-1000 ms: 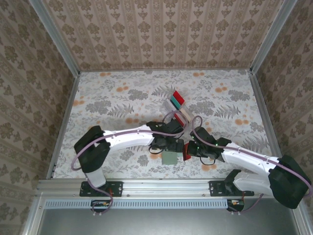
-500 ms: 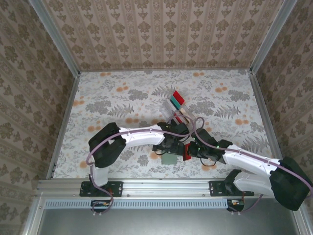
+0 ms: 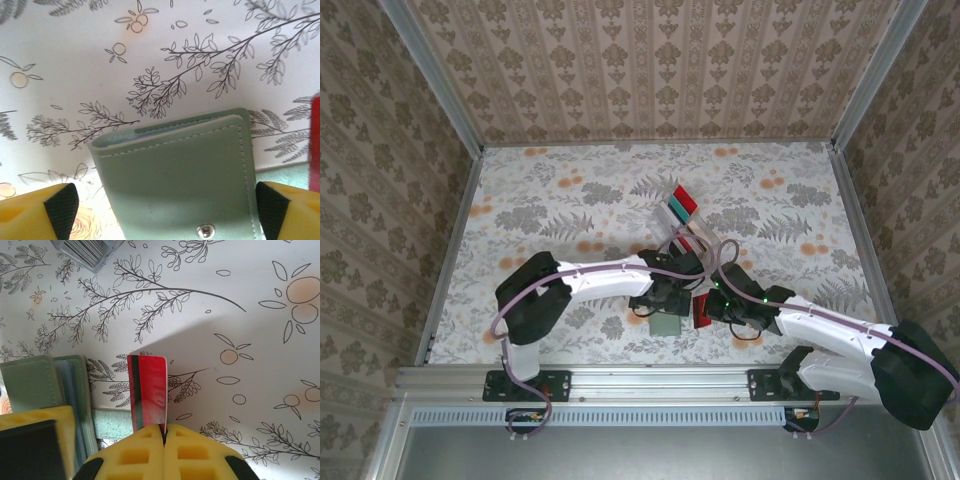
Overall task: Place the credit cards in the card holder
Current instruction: Open the card holder at the bottom-center of the table, then flip over the card slot in the card holder.
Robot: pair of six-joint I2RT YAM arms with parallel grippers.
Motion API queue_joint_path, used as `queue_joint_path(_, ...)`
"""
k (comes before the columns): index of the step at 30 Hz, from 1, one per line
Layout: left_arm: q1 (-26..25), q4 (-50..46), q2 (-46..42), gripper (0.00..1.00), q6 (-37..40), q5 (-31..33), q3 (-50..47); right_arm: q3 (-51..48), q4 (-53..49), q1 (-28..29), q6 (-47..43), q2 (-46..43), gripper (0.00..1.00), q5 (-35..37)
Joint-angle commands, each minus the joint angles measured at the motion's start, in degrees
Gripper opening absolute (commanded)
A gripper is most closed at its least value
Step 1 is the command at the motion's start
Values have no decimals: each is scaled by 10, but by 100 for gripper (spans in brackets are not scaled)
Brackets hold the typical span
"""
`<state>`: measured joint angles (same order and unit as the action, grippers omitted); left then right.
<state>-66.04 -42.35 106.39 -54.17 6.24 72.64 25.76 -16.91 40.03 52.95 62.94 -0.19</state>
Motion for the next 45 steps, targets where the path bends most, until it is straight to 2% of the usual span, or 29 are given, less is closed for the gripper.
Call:
queue_joint_path(1,-4,-19,-41,91,-10,21,-15,-19,-68,-12,8,4,5,49)
queue_joint_path(8,-2,-24,-75,76,-9,30,-32,-15,-70,-19,8,4,5,49)
queue_joint_path(12,4,-20,-106,57,-13,37,-54,-12,-71,-21,8,3,5,48)
queue_joint_path(17,17,-2,-140,39,-13,32,-93,-5,-71,-24,8,4,6,48)
queue_joint_path(25,41,73,-196,7,-6,0,-164,13,-62,-25,1,-1,6,27)
queue_joint_path(30,59,175,-240,3,-15,-33,-236,29,-41,-25,-10,-38,6,2)
queue_joint_path(34,70,214,-258,3,-27,-43,-267,40,-32,-25,-20,-80,7,-4)
queue_joint_path(36,74,228,-261,3,-28,-49,-274,38,-3,-25,-21,-90,7,-29)
queue_joint_path(39,77,241,-258,3,-29,-56,-279,31,39,-24,-23,-85,7,-68)
queue_joint_path(45,78,241,-253,3,-28,-60,-279,35,45,-21,-28,-45,6,-70)
